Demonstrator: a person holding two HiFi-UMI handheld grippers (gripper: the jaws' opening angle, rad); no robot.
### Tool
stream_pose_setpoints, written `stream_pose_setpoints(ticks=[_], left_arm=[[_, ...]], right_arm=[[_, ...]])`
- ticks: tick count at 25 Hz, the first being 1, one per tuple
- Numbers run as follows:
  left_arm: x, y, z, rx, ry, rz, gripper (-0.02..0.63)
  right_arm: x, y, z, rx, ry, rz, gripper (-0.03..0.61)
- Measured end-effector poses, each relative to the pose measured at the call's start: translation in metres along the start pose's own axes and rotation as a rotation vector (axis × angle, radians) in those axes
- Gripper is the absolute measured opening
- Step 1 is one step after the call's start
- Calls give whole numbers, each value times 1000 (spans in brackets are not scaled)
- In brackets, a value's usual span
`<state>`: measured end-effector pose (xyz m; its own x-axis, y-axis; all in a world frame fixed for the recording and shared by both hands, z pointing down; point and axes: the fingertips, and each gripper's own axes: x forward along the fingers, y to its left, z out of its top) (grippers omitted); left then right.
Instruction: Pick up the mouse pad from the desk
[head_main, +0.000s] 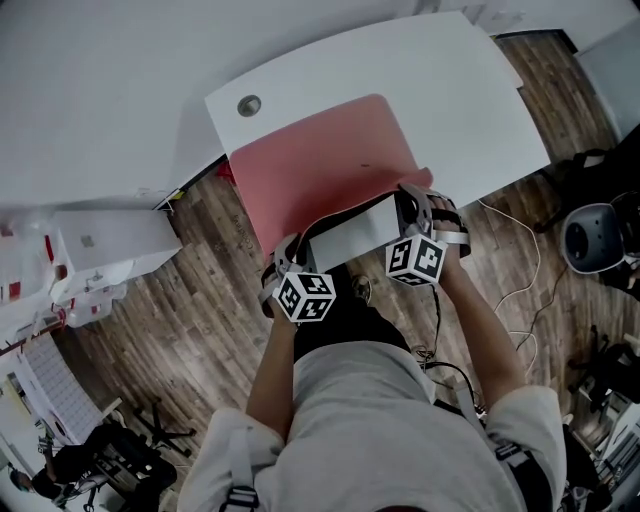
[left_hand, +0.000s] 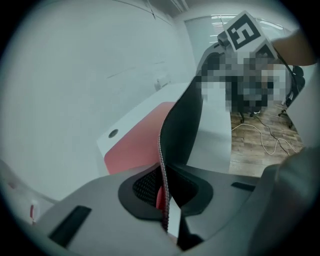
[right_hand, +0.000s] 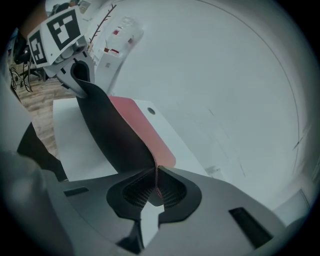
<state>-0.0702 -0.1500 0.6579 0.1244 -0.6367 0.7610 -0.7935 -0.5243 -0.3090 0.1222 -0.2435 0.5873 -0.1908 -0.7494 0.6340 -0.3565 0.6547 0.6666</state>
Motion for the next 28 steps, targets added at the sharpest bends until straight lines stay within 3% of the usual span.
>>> stream_pose_setpoints(ticks=[10,28], left_arm=[[13,40,36,-50,-12,17,29],[32,114,92,-147,-96,19,29]], right_arm=[[8,-24,4,36,22,-8,51],[37,-82,56,142,-5,-46,51]])
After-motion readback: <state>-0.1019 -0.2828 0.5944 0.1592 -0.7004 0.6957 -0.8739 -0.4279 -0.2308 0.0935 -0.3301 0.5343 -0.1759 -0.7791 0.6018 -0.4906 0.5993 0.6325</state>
